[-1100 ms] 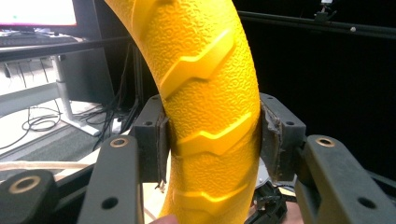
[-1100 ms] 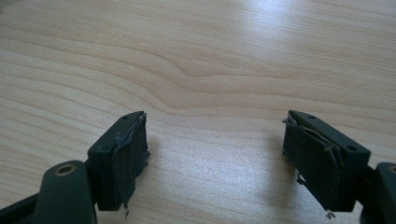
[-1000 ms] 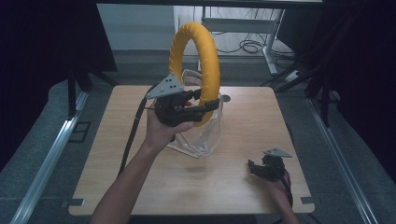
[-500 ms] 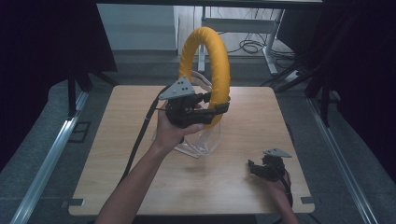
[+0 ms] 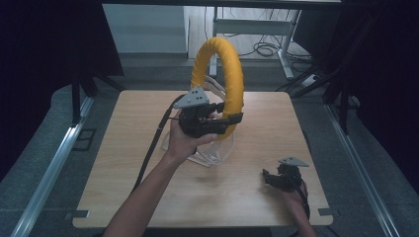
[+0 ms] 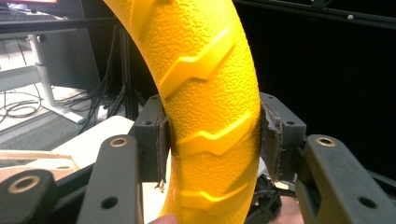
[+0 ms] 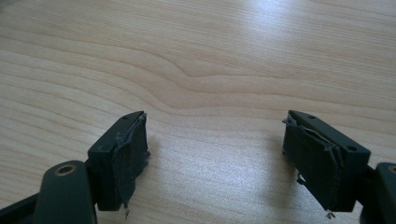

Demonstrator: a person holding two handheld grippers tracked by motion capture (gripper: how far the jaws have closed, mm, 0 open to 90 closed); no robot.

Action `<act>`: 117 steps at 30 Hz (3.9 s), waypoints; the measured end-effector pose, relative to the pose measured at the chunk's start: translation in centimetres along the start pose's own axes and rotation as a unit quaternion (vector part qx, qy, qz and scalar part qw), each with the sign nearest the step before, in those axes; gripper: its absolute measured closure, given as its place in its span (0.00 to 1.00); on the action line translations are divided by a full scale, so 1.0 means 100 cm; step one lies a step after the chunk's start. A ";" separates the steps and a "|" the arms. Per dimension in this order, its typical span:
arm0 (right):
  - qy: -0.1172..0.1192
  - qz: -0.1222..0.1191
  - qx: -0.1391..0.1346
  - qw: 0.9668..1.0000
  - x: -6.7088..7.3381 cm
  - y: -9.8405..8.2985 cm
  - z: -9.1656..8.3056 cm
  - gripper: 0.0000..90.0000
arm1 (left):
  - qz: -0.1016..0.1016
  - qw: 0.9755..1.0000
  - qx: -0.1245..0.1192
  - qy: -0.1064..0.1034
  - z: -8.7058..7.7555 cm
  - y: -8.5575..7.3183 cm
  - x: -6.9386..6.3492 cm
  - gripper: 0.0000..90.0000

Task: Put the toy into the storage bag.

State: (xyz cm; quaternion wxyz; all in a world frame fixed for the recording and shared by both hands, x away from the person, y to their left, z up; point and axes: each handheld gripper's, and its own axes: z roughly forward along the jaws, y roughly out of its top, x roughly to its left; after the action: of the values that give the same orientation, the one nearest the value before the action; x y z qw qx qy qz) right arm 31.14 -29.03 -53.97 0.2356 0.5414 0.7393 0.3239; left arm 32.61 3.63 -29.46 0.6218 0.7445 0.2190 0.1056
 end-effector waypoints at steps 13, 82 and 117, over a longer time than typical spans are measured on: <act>-0.001 -0.001 0.000 1.000 0.000 0.000 0.000 0.25 | -0.020 1.000 0.005 0.005 -0.001 -0.019 0.010 0.56; -0.001 0.003 0.000 1.000 0.000 0.000 0.000 0.25 | -0.110 0.990 0.065 0.060 0.014 -0.093 0.050 0.37; -0.003 -0.001 0.004 1.000 0.001 0.000 0.000 0.24 | -0.103 0.989 0.036 0.100 -0.086 -0.116 0.039 0.34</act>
State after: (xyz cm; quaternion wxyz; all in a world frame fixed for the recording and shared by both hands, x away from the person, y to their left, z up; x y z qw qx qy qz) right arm 31.08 -28.97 -53.95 0.2357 0.5426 0.7401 0.3197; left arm 30.08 14.46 -39.44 0.5776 0.7255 0.3586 0.1070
